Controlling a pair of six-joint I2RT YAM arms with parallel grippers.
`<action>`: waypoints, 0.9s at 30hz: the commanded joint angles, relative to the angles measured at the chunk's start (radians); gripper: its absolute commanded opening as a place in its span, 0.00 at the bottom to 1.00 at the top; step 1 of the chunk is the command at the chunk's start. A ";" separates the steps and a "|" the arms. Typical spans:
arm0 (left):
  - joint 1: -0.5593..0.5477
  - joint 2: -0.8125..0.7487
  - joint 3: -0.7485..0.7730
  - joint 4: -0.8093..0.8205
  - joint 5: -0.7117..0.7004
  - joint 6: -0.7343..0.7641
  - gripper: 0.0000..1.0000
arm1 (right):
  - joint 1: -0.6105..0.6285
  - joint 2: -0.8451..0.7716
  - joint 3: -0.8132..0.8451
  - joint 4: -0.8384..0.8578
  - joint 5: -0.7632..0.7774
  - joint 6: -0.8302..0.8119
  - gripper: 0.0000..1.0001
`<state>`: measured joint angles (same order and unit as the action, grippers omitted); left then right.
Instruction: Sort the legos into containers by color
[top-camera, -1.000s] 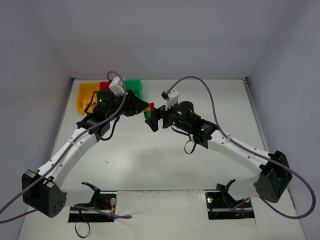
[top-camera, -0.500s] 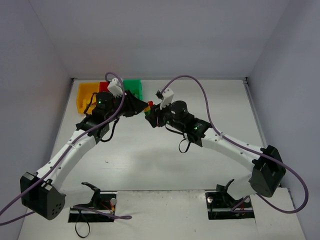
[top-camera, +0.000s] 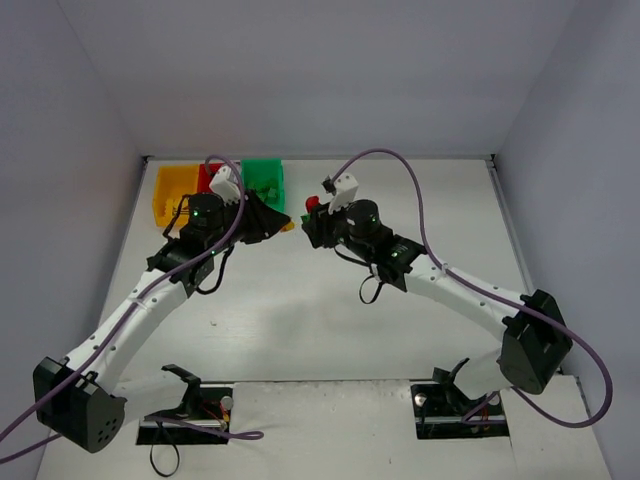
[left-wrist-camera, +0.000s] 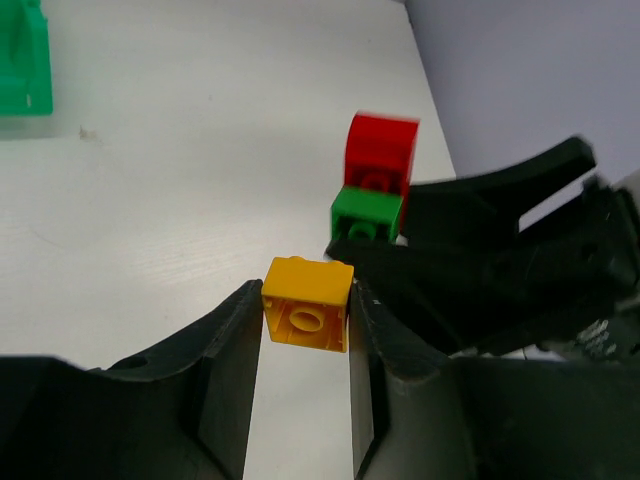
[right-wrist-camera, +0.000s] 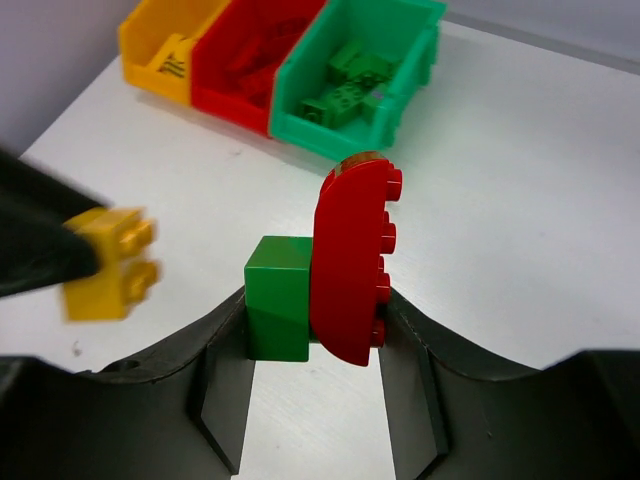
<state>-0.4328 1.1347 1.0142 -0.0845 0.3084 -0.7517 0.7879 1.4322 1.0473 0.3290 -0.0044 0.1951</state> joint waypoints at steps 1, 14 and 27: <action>-0.006 -0.042 -0.006 -0.015 -0.017 0.026 0.00 | -0.048 -0.039 -0.007 0.097 0.070 0.024 0.00; 0.231 0.134 0.182 -0.172 -0.389 0.241 0.01 | -0.115 -0.052 -0.062 0.033 -0.054 -0.034 0.00; 0.512 0.747 0.650 -0.202 -0.414 0.264 0.20 | -0.115 -0.072 -0.093 0.018 -0.186 -0.135 0.00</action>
<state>0.0376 1.8534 1.5616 -0.2985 -0.0834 -0.5114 0.6746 1.4124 0.9394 0.2871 -0.1436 0.1024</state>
